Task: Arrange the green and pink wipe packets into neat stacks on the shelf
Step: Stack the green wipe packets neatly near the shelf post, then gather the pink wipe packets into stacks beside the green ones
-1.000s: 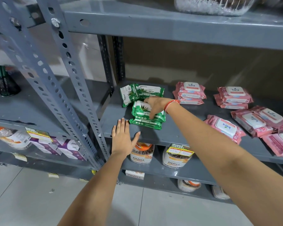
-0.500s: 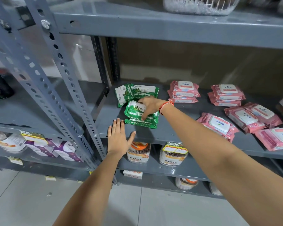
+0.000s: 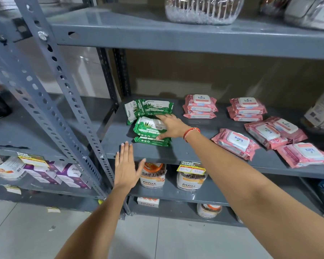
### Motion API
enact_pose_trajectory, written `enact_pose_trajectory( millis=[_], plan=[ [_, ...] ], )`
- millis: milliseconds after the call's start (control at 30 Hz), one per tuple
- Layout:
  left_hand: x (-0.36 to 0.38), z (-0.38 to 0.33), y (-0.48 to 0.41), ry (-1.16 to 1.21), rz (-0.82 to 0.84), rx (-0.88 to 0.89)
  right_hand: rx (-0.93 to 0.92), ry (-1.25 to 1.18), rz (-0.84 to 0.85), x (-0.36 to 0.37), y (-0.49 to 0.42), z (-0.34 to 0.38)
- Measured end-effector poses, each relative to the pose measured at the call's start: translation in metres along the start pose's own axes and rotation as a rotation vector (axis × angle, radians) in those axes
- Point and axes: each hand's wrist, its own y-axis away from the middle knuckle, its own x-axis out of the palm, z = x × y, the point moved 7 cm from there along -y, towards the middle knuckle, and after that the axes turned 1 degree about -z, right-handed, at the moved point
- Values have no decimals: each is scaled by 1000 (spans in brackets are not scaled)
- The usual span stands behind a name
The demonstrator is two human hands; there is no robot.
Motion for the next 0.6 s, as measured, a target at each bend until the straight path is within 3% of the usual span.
enact_pose_trajectory(
  millis=[133, 433, 600],
  plan=[
    [-1, -32, 10, -12, 4, 96, 42, -33, -68, -7, 23, -29],
    [18, -154, 6, 22, 150, 509, 242, -39, -153, -34, 87, -121],
    [29, -171, -9, 1, 225, 495, 412, 47, -112, -39, 124, -177]
  ],
)
